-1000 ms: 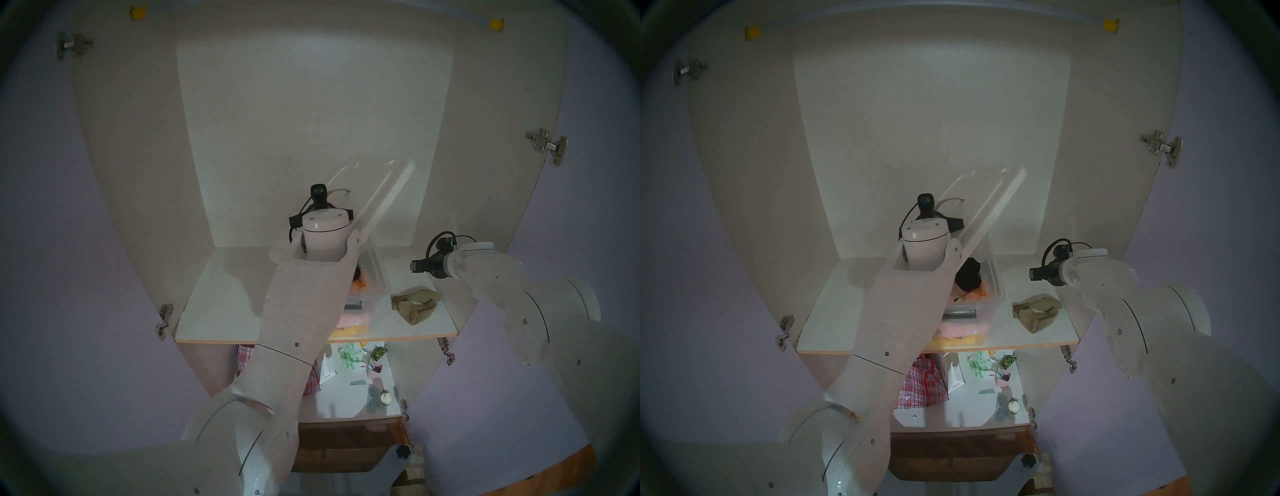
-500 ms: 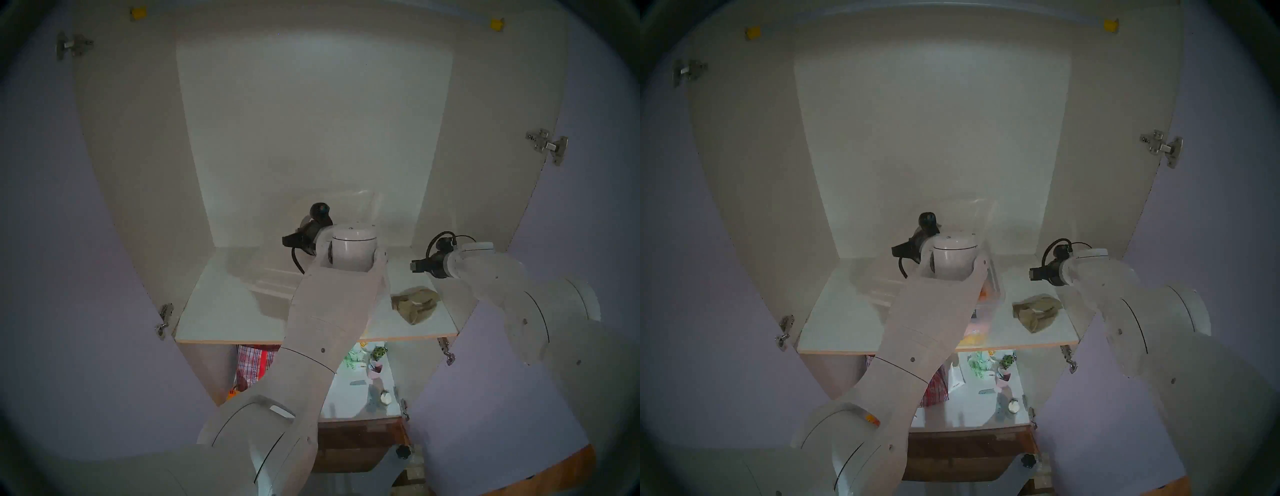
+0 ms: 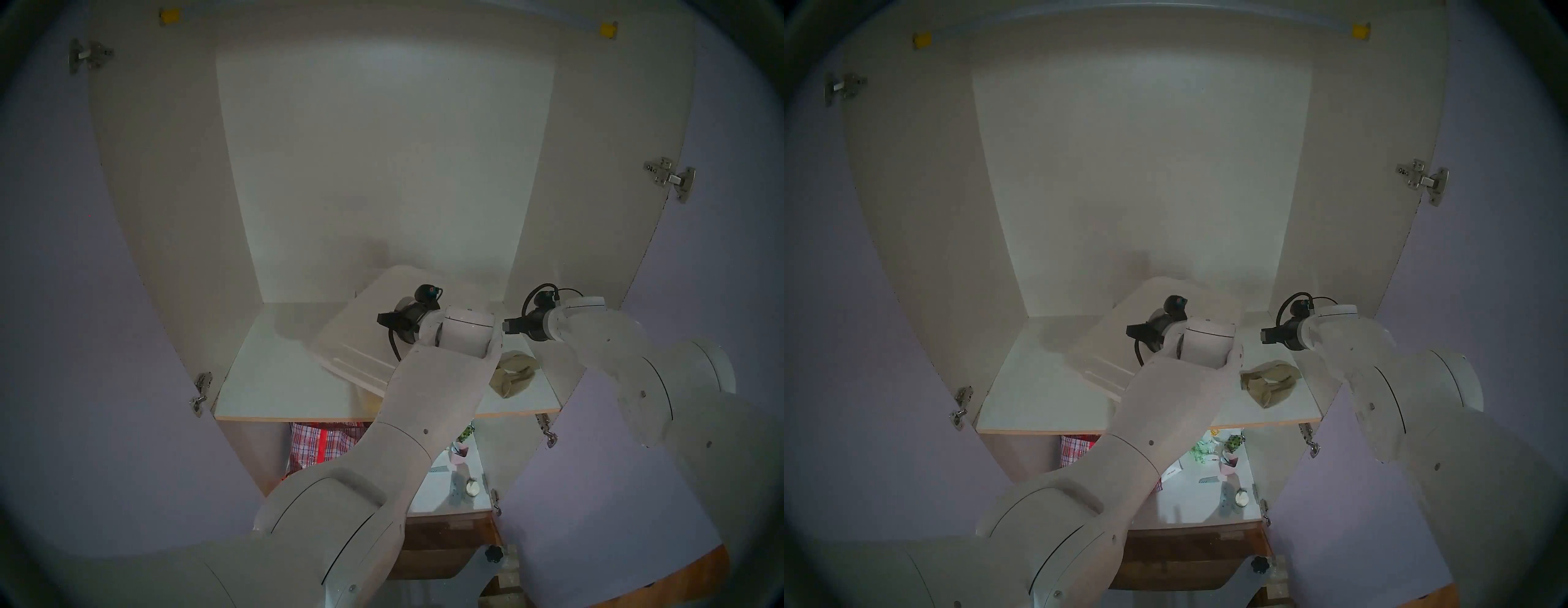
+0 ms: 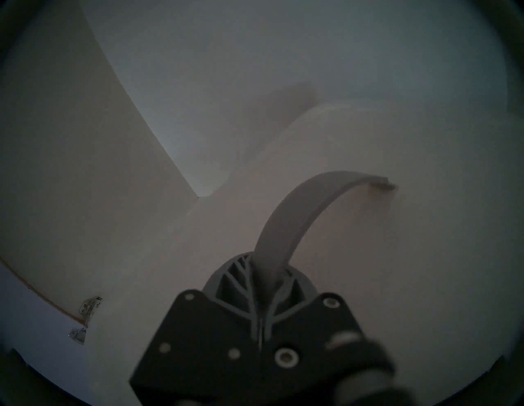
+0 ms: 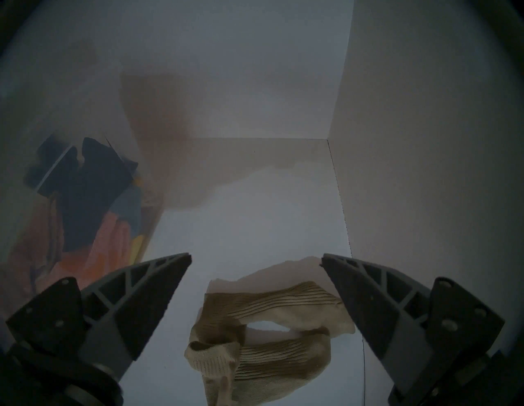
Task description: Take socks out of the storage bin, place them on top of the cabinet, and put the lid back on the bin
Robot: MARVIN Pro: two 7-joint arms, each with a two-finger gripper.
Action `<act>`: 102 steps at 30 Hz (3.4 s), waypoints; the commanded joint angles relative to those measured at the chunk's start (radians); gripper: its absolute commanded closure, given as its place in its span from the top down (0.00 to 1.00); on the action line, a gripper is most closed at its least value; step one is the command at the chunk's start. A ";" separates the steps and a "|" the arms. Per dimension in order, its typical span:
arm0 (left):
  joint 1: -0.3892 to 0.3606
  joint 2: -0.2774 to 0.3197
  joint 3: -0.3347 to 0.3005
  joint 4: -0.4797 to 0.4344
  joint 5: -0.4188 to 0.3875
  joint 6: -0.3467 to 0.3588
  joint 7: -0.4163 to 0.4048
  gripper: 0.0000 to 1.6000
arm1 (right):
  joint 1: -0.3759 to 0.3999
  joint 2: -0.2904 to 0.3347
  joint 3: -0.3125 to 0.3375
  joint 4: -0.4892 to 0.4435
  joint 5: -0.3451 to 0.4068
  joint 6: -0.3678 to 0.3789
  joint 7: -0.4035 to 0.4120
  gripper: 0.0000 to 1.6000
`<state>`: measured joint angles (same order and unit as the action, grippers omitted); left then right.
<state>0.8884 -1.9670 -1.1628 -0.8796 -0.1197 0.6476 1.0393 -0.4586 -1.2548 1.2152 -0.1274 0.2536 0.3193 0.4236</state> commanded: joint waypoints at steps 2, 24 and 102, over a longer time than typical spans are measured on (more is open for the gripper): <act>-0.103 -0.028 -0.032 0.000 -0.005 -0.046 0.022 0.00 | 0.030 -0.002 0.002 -0.020 0.002 -0.014 0.002 1.00; -0.185 -0.040 -0.073 0.166 -0.112 -0.186 0.071 0.00 | 0.030 -0.002 0.003 -0.020 0.001 -0.013 0.002 1.00; -0.383 -0.040 0.016 0.423 -0.443 -0.455 -0.030 1.00 | 0.055 -0.014 0.332 -0.009 0.090 0.037 0.238 1.00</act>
<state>0.5687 -1.9917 -1.1483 -0.4477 -0.5576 0.2066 1.0347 -0.4346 -1.2730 1.5433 -0.1173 0.3393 0.3575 0.6494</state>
